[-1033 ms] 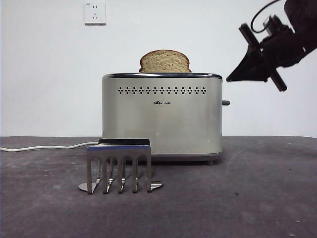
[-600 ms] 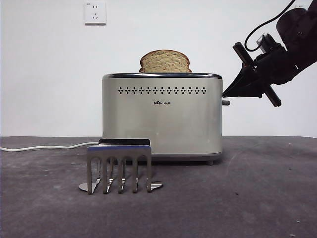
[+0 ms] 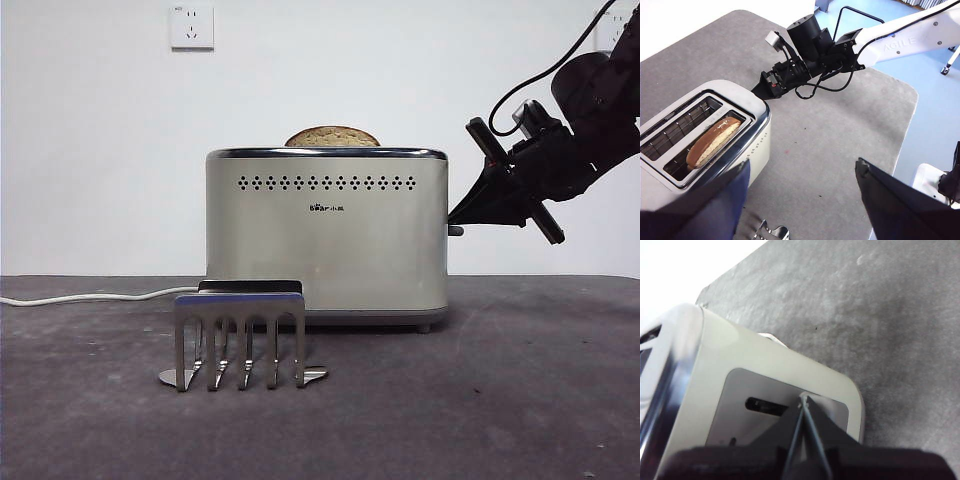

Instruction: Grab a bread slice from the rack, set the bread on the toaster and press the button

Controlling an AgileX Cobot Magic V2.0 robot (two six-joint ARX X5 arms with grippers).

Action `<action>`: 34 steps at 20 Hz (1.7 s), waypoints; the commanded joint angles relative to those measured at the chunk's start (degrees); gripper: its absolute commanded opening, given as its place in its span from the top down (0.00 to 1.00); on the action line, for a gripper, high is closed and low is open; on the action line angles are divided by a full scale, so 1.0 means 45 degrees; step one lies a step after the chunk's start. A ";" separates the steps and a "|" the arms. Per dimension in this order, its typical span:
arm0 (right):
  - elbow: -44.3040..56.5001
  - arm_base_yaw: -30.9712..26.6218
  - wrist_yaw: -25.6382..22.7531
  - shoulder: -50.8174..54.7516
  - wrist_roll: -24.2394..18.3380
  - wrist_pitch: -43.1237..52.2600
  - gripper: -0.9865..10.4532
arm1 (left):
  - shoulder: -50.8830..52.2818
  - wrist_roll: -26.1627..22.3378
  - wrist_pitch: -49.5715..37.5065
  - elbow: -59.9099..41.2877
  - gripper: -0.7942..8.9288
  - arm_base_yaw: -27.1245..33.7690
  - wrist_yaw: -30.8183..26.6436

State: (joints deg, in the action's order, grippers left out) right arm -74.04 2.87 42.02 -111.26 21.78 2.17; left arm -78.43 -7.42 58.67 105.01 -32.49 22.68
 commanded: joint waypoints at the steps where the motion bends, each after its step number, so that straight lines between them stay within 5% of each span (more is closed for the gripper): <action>1: 0.0146 0.0053 -0.0238 -0.0554 -0.0500 -0.0476 0.92 | -0.0029 0.0083 -0.0068 -0.0063 0.55 -0.0049 0.0000; 7: 0.0151 0.0053 -0.0481 -0.1039 -0.1185 -0.1064 0.92 | -0.0029 0.0083 -0.0063 -0.0063 0.55 -0.0049 0.0000; 23: 0.0141 0.0029 -0.0296 -0.0937 -0.0884 -0.0874 0.92 | -0.0029 0.0083 -0.0029 -0.0063 0.55 -0.0049 -0.0039; 30: 0.0053 -0.0068 -0.0539 0.2948 -0.0763 -0.0719 0.92 | -0.0029 -0.0034 0.0321 -0.0063 0.55 -0.0034 -0.0049; 34: 0.0053 -0.0049 -0.1073 0.5858 -0.1758 -0.3662 0.92 | -0.0029 -0.0068 0.0350 -0.0063 0.56 -0.0034 -0.0044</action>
State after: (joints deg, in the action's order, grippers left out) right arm -74.22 2.61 37.34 -84.66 15.77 -13.67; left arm -78.43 -7.44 60.23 105.01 -32.49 22.48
